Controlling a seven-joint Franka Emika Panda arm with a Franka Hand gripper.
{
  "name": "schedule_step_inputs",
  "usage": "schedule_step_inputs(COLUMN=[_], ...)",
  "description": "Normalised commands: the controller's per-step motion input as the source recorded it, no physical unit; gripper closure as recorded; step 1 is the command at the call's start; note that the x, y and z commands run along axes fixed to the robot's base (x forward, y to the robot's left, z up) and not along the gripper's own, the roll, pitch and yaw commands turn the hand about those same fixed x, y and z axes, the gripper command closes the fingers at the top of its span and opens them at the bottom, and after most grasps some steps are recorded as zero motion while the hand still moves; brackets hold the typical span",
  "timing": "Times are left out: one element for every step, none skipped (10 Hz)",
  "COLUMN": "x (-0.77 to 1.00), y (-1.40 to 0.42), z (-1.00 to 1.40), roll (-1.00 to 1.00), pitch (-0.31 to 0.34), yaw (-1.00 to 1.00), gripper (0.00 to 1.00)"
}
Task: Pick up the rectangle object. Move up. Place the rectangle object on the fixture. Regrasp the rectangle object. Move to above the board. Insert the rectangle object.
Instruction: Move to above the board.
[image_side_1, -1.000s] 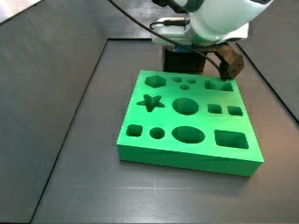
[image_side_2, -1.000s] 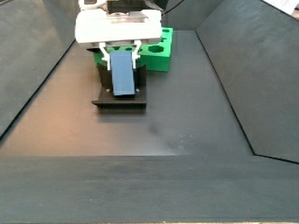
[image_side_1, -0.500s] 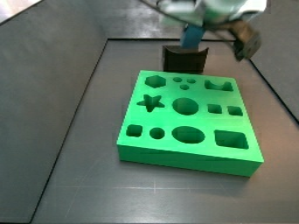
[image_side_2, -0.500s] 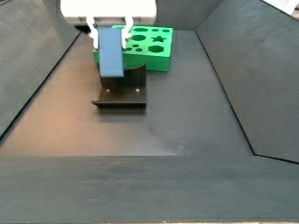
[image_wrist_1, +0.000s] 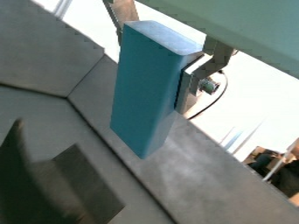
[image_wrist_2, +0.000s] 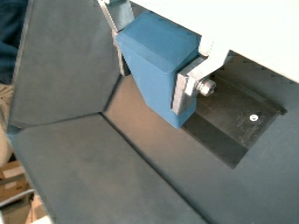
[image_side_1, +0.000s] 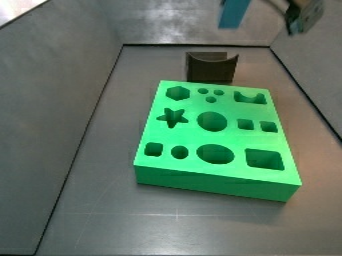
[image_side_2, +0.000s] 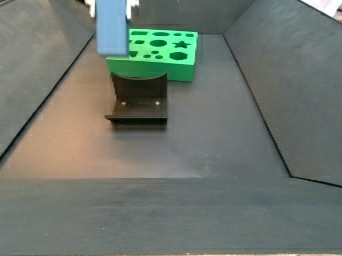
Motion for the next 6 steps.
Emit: schedule_step_inputs(x=[0.12, 0.12, 0.11, 0.09, 0.06, 0.05], y=[-0.01, -0.02, -0.03, -0.03, -0.02, -0.02], z=[1.0, 1.0, 0.93, 0.74, 0.56, 0.32], roll=[0.05, 0.03, 0.02, 0.0, -0.01, -0.03], pitch=[0.173, 0.207, 0.221, 0.224, 0.216, 0.191], yaw=[-0.05, 0.0, 0.04, 0.08, 0.11, 0.15], gripper=[1.0, 1.0, 1.0, 1.0, 1.0, 1.0])
